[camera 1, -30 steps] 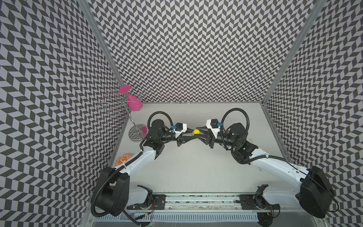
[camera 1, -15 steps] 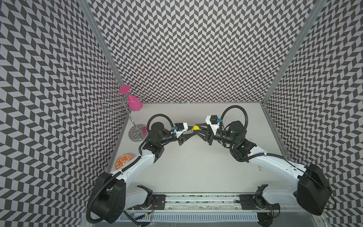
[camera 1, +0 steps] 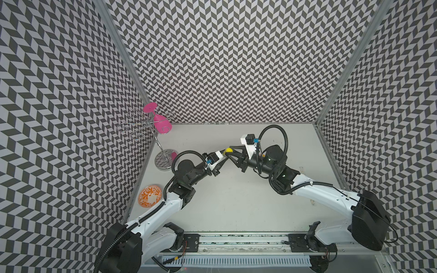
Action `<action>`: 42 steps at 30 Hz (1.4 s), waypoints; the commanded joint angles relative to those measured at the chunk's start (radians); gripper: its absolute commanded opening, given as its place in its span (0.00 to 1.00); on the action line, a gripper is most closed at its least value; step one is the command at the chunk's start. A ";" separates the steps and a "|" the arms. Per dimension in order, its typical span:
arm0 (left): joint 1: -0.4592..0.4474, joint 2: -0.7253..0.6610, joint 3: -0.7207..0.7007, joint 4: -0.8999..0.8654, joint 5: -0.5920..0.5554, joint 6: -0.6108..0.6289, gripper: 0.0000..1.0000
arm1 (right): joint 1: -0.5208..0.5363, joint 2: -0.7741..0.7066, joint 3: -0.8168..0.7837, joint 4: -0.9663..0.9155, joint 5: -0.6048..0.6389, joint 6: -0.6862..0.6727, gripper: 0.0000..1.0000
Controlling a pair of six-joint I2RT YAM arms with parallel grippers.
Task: Close the paint jar lid
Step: Screw the lid onto the paint jar.
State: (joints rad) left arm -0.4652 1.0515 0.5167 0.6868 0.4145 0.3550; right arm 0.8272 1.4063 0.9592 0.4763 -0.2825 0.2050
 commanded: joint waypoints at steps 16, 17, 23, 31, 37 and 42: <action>0.026 -0.093 -0.052 0.216 -0.508 0.125 0.24 | 0.161 0.127 0.083 -0.165 0.279 0.354 0.00; 0.027 -0.092 -0.051 0.211 -0.508 0.125 0.25 | 0.161 0.124 0.080 -0.163 0.282 0.354 0.00; 0.034 -0.068 -0.034 0.183 -0.498 0.110 0.25 | 0.161 0.088 0.057 -0.164 0.308 0.337 0.33; 0.064 -0.051 -0.025 0.168 -0.494 0.072 0.25 | 0.160 -0.003 -0.038 -0.154 0.385 0.332 0.53; 0.109 -0.019 0.020 0.091 -0.258 -0.002 0.27 | 0.129 -0.113 -0.171 -0.054 0.423 0.237 0.57; 0.128 0.096 0.111 0.005 0.228 -0.041 0.27 | 0.030 -0.195 -0.210 -0.006 0.326 0.090 0.59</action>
State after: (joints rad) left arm -0.3393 1.1023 0.5728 0.7517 0.3061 0.3565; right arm 0.9043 1.2572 0.7570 0.3595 0.0959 0.4038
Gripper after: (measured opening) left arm 0.316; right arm 0.593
